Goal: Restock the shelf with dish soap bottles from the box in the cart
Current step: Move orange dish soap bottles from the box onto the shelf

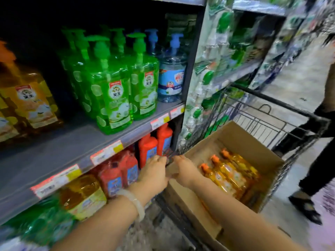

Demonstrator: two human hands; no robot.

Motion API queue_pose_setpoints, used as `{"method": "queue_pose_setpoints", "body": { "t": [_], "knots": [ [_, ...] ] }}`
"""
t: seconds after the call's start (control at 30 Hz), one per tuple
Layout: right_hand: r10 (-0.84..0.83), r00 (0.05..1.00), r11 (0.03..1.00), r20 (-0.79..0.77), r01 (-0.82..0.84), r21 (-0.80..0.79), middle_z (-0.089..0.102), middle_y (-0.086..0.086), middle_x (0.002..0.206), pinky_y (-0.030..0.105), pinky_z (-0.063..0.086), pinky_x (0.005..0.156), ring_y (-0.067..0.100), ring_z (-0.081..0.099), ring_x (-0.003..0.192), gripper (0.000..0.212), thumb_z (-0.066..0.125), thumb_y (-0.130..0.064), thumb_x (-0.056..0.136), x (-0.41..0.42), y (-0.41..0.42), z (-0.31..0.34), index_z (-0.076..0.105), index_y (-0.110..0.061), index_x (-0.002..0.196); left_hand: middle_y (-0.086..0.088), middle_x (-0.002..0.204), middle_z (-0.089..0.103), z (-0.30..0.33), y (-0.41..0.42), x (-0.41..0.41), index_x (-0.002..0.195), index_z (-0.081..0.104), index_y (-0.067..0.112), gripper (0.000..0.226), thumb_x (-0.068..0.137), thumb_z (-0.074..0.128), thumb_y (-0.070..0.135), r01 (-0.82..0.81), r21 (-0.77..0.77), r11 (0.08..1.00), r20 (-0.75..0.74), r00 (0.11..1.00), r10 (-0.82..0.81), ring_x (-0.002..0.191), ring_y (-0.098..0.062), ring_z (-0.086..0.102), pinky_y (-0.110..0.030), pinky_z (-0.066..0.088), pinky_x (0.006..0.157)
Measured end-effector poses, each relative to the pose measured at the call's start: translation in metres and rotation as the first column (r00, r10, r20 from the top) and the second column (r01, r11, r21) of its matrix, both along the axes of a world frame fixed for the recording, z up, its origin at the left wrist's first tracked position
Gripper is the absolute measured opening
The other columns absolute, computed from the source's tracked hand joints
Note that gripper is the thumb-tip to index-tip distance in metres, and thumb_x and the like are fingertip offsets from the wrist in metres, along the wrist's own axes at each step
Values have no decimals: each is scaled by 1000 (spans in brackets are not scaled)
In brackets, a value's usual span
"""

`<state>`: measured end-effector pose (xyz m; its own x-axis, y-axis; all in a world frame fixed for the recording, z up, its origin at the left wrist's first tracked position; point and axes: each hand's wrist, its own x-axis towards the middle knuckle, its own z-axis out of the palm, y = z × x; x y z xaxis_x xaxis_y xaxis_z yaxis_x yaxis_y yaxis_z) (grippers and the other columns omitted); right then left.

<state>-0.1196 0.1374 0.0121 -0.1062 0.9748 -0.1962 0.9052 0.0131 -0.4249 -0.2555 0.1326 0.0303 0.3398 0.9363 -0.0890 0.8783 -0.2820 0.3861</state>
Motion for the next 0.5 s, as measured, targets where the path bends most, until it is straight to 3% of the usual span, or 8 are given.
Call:
{"method": "queue_pose_setpoints", "body": {
  "t": [0.1, 0.27, 0.4, 0.5],
  "knots": [
    [-112, 986, 981, 120, 129, -144, 46, 16, 136, 36, 40, 101, 32, 46, 124, 70, 67, -26, 82, 47, -10, -20, 32, -6, 140, -9, 128, 48, -23, -2, 36, 125, 47, 12, 45, 84, 61, 24, 51, -109, 993, -63, 996, -59, 123, -29, 46, -38, 39, 102],
    [-216, 962, 925, 170, 257, -281, 49, 12, 135, 33, 44, 95, 28, 50, 122, 68, 66, -31, 82, 132, -22, -50, 35, -7, 137, -11, 140, 41, -62, 0, 102, 135, 37, 11, 66, 81, 67, 35, 59, -298, 953, -126, 987, -100, 131, -29, 38, -35, 30, 109],
    [-174, 960, 892, 218, 247, -378, 47, 12, 138, 34, 44, 101, 28, 47, 126, 71, 67, -32, 83, 193, -9, -82, 32, -6, 140, -10, 144, 39, -103, 11, 150, 142, 29, 11, 74, 82, 65, 37, -30, -415, 909, -96, 995, -11, 134, -25, 36, -30, 28, 109],
    [-145, 967, 860, 209, 228, -457, 42, 10, 141, 31, 42, 101, 26, 44, 128, 75, 69, -33, 82, 228, 7, -111, 31, -9, 141, -11, 148, 34, -137, 15, 182, 144, 24, 13, 75, 84, 63, 34, -151, -524, 838, -56, 988, 143, 136, -26, 34, -30, 28, 109]
  ]
}}
